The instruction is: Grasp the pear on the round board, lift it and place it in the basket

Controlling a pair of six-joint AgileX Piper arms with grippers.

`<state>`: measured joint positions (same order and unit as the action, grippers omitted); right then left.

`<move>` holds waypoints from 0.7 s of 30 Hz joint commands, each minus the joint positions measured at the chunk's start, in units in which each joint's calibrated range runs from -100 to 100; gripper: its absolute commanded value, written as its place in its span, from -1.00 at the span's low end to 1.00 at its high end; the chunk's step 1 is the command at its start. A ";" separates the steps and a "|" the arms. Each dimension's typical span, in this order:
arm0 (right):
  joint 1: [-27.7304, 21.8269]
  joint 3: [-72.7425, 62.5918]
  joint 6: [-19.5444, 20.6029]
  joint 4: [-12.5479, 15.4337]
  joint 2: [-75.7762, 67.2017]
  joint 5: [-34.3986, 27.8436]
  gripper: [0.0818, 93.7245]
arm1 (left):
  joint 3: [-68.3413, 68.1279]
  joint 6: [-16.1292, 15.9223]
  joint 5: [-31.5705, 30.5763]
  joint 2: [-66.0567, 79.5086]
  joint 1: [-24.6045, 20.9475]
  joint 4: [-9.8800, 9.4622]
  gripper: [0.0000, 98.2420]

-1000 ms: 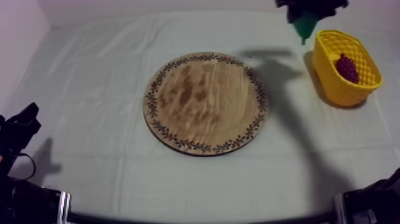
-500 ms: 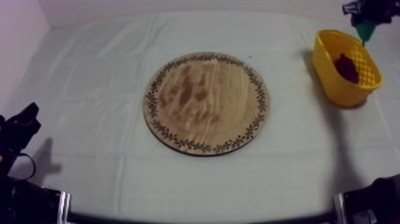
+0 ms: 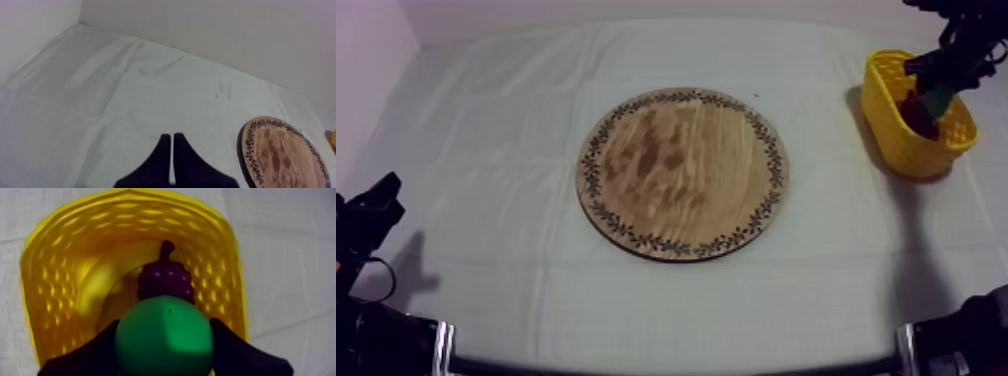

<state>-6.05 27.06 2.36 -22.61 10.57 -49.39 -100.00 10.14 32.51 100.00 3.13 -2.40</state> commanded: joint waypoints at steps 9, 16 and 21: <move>-0.19 0.90 0.71 0.08 -0.70 7.47 0.48 | 0.00 -0.01 -0.01 0.00 0.02 -0.02 -1.00; -0.40 6.76 1.27 -0.04 -9.43 13.98 0.43 | 0.00 -0.01 -0.01 0.00 0.02 -0.02 -1.00; -0.57 13.82 1.01 1.49 -19.69 17.65 0.37 | 0.00 -0.01 -0.01 0.00 0.02 -0.02 -1.00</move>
<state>-6.60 38.04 3.53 -21.55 -4.08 -33.01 -100.00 10.14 32.51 100.00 3.13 -2.40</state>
